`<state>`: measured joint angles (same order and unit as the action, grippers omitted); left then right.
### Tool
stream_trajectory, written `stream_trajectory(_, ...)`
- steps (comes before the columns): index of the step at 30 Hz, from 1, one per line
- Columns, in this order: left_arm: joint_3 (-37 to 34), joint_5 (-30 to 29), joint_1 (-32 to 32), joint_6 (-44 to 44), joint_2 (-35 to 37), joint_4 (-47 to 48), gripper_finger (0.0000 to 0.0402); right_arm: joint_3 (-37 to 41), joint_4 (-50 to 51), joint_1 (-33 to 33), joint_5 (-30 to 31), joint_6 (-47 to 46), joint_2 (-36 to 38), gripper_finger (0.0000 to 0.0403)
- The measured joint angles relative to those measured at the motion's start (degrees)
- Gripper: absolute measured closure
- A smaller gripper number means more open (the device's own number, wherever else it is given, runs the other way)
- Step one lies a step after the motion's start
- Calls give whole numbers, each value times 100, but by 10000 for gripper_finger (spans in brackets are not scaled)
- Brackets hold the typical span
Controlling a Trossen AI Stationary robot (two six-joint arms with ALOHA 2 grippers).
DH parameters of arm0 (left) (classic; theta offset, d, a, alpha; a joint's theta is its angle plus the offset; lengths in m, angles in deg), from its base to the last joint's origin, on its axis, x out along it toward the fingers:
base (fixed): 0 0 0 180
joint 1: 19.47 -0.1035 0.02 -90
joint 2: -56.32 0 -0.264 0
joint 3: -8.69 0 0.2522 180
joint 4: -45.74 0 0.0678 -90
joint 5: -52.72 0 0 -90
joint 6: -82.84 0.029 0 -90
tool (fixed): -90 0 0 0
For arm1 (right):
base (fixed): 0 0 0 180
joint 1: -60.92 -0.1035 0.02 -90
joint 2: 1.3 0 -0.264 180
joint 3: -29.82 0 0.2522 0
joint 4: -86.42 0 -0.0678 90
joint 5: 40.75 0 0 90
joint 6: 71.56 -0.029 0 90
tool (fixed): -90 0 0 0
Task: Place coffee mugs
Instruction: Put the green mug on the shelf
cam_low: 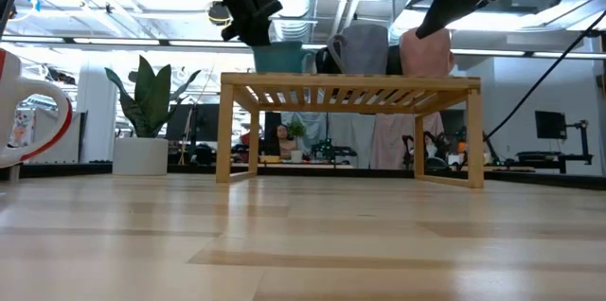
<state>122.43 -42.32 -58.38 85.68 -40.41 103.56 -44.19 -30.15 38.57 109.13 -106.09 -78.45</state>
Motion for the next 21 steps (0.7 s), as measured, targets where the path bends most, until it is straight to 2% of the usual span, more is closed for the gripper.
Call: stream_trajectory(21, 0, 26, 8, 196, -2, 107, 383, 0, -47, 0, -4, 0, 0, 154)
